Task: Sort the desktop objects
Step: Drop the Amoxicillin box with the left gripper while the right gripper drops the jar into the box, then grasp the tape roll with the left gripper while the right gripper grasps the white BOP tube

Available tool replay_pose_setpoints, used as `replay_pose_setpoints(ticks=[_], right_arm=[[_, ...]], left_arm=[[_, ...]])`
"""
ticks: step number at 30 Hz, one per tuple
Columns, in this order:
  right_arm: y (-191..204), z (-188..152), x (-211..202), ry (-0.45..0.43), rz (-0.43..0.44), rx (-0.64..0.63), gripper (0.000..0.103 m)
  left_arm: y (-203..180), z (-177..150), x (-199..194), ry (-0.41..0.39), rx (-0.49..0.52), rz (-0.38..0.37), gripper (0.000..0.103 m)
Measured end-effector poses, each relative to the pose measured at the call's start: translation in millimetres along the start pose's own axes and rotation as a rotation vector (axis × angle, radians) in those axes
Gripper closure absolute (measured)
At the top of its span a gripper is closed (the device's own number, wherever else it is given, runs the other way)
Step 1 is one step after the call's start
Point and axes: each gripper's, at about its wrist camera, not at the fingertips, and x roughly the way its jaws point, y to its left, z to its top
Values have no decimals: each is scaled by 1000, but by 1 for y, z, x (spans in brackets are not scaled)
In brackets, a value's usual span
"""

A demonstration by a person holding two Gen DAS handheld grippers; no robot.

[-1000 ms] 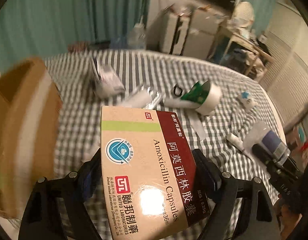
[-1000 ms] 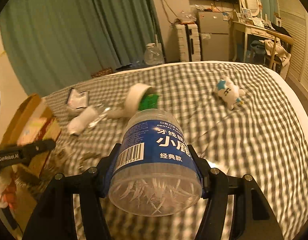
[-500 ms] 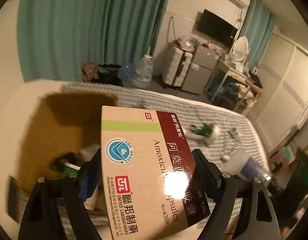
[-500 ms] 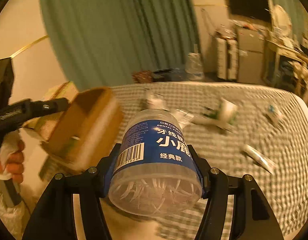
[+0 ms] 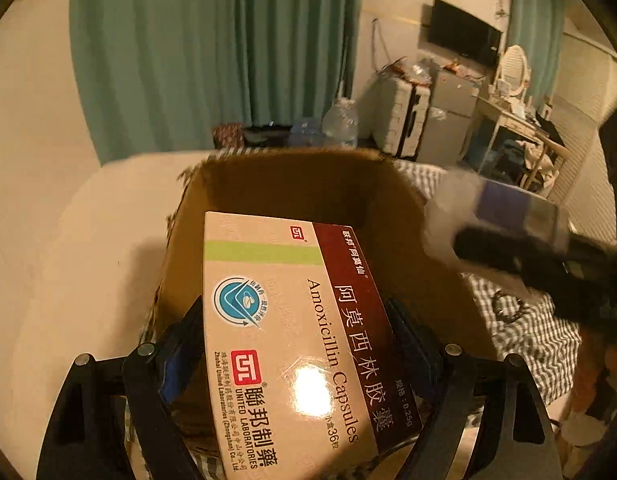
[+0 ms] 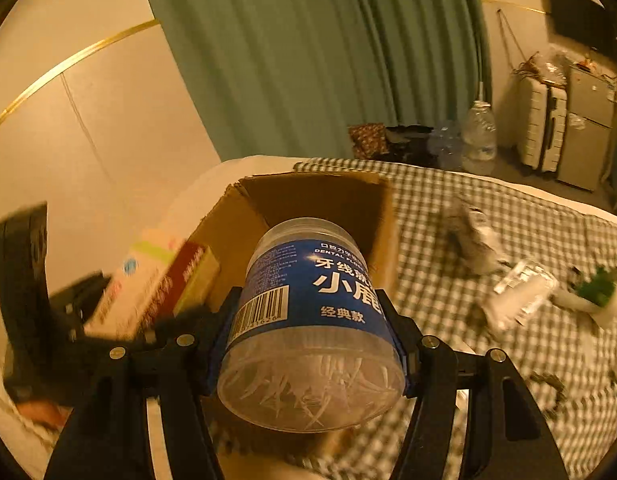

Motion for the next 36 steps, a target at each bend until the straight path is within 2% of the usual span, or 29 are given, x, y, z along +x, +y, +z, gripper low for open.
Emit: replay_pose_setpoints(ticks=[2,4,5,7,9,13,15,17,19,20,22,25,27,31,33,36], right_arm=[[3,11,14,3,5,19,41],[3,21,23,1,-9,52,35],[2,26,22,-21,-19,67,24],[1,30,10,-79,-30,63,21],[-4,28,-9,-121,-57,48,18],[-27,6,-56,-196,-129,44,16],[-49,-23,-83,-246,-194,46,13],[-74,-50,-105,-256,-274,52,11],[-104,-72,-119,-206,-346,84,11],[-124,-81,-127,-152,-398,105,11],[-154,-94,-147,-133,-477,144,11],[-200,-110,-187,-184,-508,247,11],[-228,-119,-206,-209,-515,314,11],[-270,-138,-234,-265,-537,419,15],[-291,-142,-233,-239,-564,406,23],[-301,-144,-220,-145,-673,261,27]], left_arm=[[4,-6,2,-4,-6,-3,16],[4,-9,2,-5,3,-3,11],[2,-11,1,-1,9,6,3],[2,-18,-3,-5,14,30,0],[1,-22,-11,-21,10,23,0],[-6,-26,-30,-55,-40,-17,0],[-21,-27,-40,-77,-20,-27,0],[-47,-27,-44,-90,28,-42,0],[-82,-29,-45,-81,88,-95,0],[-91,-31,-45,-76,97,-104,0],[-120,-37,-41,-63,78,-127,0],[-153,-38,-30,-21,9,-167,0],[-170,-40,-24,-9,-24,-167,0],[-222,-28,-12,10,41,-142,0],[-246,-20,-6,-9,77,-135,0],[-284,-8,15,-15,103,-142,0]])
